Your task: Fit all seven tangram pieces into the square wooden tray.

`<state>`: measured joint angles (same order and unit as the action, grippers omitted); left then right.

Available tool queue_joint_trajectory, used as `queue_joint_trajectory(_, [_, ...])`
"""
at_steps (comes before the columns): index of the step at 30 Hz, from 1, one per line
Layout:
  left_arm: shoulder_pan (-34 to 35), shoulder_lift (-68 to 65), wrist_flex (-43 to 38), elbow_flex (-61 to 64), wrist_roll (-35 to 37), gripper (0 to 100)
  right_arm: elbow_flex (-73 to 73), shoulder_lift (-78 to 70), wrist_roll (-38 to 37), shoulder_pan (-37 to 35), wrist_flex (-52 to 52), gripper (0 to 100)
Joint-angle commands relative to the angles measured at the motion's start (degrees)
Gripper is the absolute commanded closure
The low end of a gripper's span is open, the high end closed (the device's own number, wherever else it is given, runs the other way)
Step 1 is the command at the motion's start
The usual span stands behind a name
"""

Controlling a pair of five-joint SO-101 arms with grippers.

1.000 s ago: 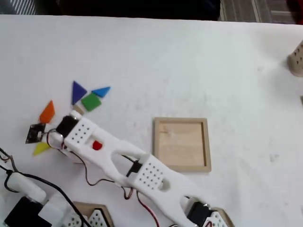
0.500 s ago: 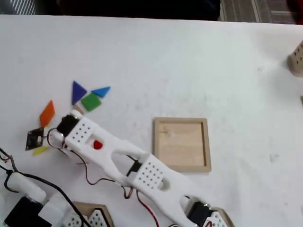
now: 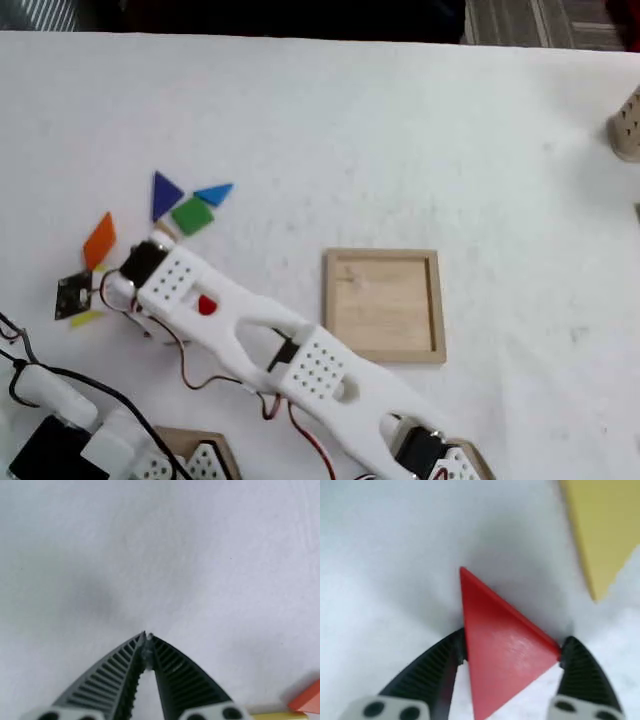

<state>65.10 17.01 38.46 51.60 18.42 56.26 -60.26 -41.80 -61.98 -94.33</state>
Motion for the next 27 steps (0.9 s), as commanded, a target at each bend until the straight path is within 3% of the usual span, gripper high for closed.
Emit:
queue_joint_trajectory(1, [-0.7,0.5,-1.3,-1.1,0.3,98,0.0,-0.1,-0.7,0.7,-1.4,88.1])
queue_joint_trajectory(16, [-1.5,0.4,-1.2,-1.1,0.2,98,0.1,0.1,-0.5,2.6,-2.2,88.2])
queue_joint_trajectory(24, [-1.9,0.4,-1.2,-1.1,0.2,98,7.5,1.8,16.6,8.1,-3.8,88.2])
queue_joint_trajectory(27, [-1.9,0.4,-1.2,-1.1,0.2,98,7.6,0.3,16.4,8.1,-3.8,88.2])
